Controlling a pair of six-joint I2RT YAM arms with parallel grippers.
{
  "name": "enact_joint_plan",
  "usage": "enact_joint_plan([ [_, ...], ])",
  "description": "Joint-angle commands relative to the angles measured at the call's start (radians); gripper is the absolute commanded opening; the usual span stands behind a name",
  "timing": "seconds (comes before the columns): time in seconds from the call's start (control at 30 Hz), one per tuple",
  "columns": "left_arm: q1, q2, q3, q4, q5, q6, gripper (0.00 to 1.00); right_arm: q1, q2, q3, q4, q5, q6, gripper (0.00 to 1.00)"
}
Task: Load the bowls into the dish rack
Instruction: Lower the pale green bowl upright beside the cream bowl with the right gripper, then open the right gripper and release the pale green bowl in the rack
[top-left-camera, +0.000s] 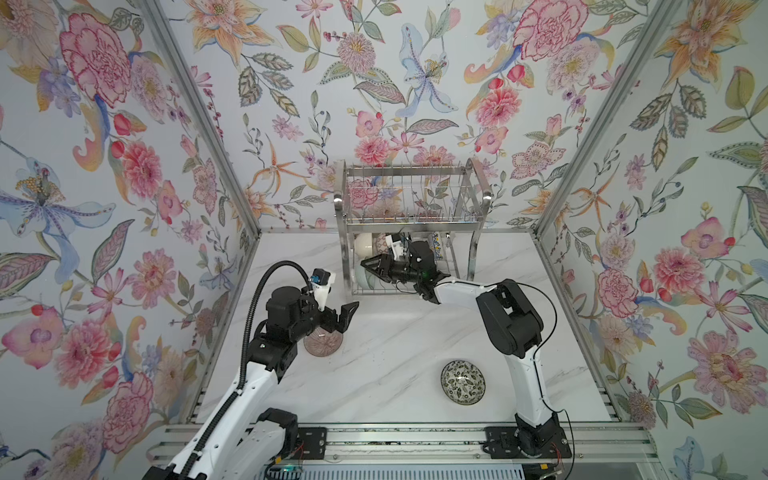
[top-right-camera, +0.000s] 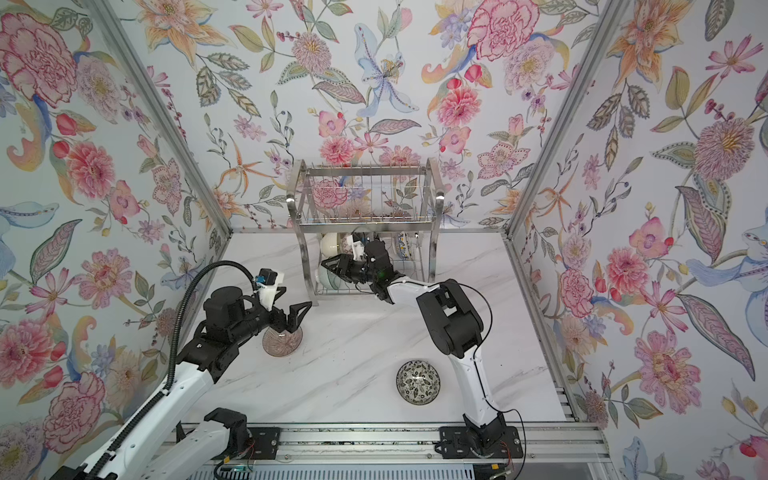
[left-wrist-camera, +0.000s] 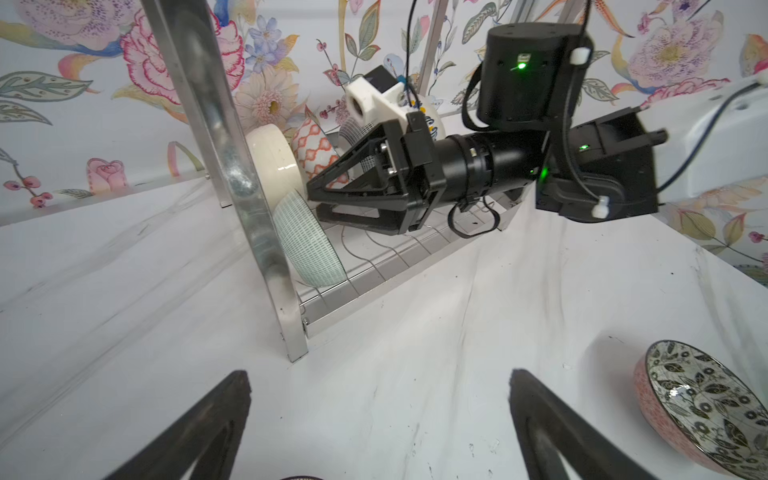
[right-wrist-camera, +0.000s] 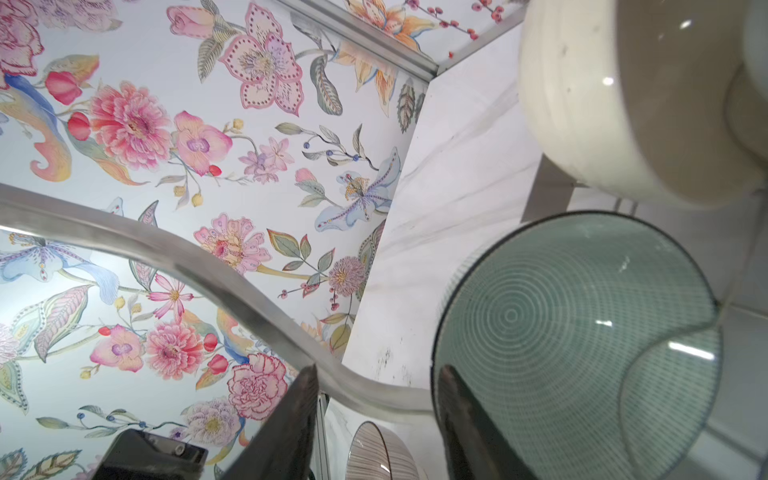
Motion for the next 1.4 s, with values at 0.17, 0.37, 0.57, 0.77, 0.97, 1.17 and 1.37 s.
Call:
enact_joint_plan([
  [0.17, 0.005, 0.013, 0.028, 0.008, -0.248, -0.078, 0.99, 0.005, -0.129, -0.148, 0.063, 0.092, -0.048, 0.58],
  [0.37, 0.005, 0.038, 0.080, -0.047, -0.410, -0.136, 0.99, -0.002, -0.206, -0.260, 0.068, 0.131, -0.107, 0.60],
  [0.57, 0.004, 0.098, 0.161, -0.174, -0.484, -0.204, 0.98, -0.002, -0.274, -0.359, 0.046, 0.180, -0.202, 0.59],
  [0.77, 0.005, 0.119, 0.202, -0.283, -0.505, -0.291, 0.95, 0.001, -0.345, -0.421, -0.013, 0.207, -0.340, 0.58],
  [0.97, 0.009, 0.116, 0.188, -0.402, -0.571, -0.404, 0.91, 0.015, -0.417, -0.466, -0.085, 0.228, -0.468, 0.58],
  [1.17, 0.059, 0.127, 0.151, -0.487, -0.539, -0.505, 0.85, 0.049, -0.467, -0.508, -0.112, 0.254, -0.556, 0.57],
  [1.37, 0.159, 0.125, 0.076, -0.469, -0.398, -0.535, 0.78, 0.077, -0.514, -0.536, -0.147, 0.291, -0.631, 0.57],
])
